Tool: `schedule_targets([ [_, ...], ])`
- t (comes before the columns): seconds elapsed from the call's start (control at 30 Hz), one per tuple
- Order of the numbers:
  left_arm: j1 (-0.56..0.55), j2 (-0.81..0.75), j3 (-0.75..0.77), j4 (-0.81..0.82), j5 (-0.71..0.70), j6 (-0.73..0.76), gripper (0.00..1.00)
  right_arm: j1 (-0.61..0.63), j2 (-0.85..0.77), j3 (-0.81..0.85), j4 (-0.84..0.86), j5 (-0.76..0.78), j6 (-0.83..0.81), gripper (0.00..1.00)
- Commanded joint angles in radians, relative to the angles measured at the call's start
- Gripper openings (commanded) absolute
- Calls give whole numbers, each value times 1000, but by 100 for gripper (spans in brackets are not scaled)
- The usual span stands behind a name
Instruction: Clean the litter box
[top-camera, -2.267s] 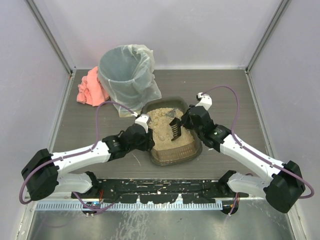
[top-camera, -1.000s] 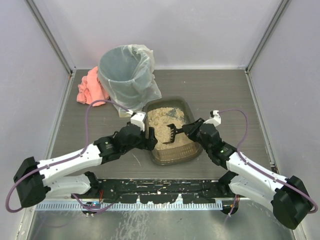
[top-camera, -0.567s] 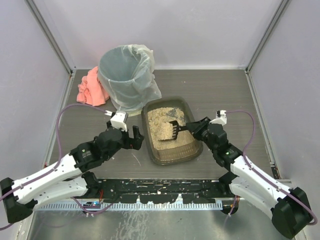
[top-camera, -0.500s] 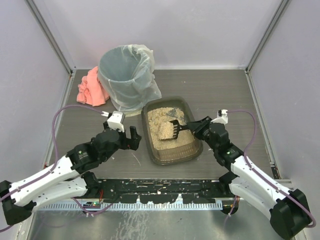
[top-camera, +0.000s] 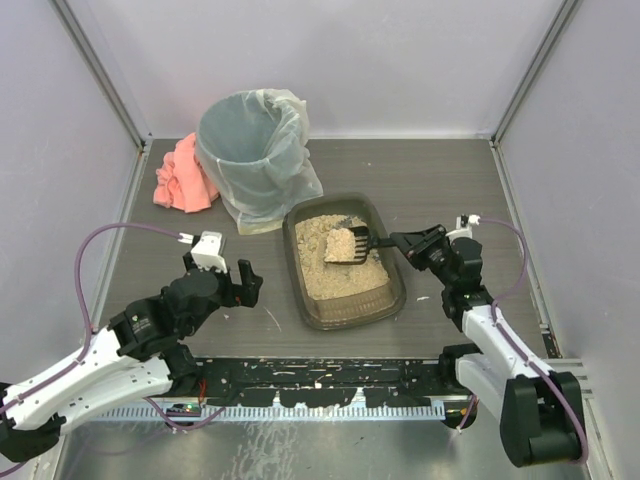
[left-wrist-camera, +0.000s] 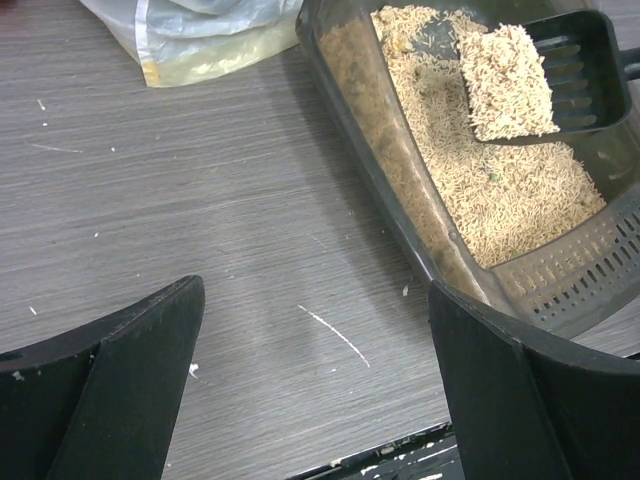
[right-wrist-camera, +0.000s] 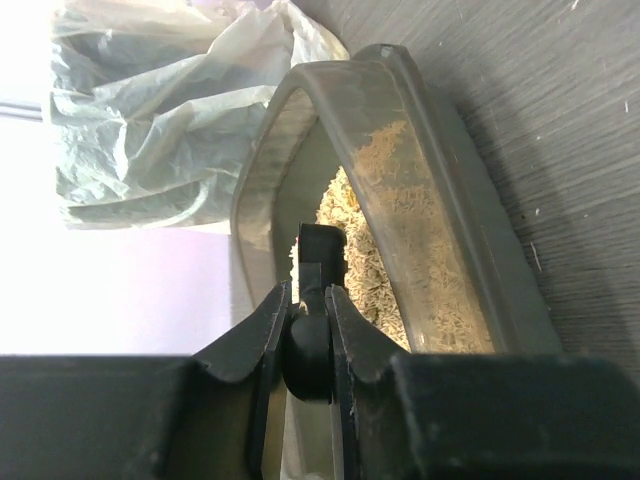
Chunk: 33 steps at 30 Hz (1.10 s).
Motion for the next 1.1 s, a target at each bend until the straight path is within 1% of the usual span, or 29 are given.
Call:
schedule_targets([
  [0.0,-1,-11,2,-12,-23,-20,95,-85,61,-64,360,-222,178,0],
  [0.1,-1,-7,12,-17,-24,-15,95,-127,91,-93,432,-257,228,1],
  [0.23,0,2,14,-7,-24,-10,95,-129,96,-102,462,-288,239,1],
  [0.33,0,19,20,1,-13,-9,95,-200,41,-126,416,-281,257,1],
  [0.37,0,24,24,1,-4,-9,95,-205,30,-125,391,-270,251,1],
  [0.4,-1,29,27,2,-1,-9,95,-199,35,-112,386,-290,237,1],
  [0.47,-1,32,21,8,-1,-9,95,-180,71,-88,422,-350,228,1],
  [0.5,-1,33,17,15,-1,-9,95,-196,78,-97,443,-361,243,1],
  [0.57,-1,39,17,22,6,-9,95,-240,64,-139,448,-330,293,1],
  [0.6,-2,41,24,19,11,-10,95,-242,61,-149,465,-317,304,1],
  [0.7,0,39,24,17,9,-15,95,-203,128,-126,548,-384,306,1],
  [0.77,0,35,20,24,5,-14,96,-248,127,-172,597,-364,373,1],
  [0.83,0,38,29,14,12,-13,95,-249,128,-176,590,-339,377,1],
  [0.9,-1,36,32,4,8,-13,96,-210,159,-133,600,-396,336,1],
  [0.97,0,32,22,13,1,-14,96,-244,158,-164,642,-376,394,1],
  [1.0,-1,31,19,17,2,-15,96,-272,148,-185,629,-352,406,1],
  [1.03,-1,32,21,17,6,-16,96,-269,142,-187,611,-344,392,1],
  [1.07,-2,31,23,14,11,-18,96,-238,147,-165,602,-360,361,1],
])
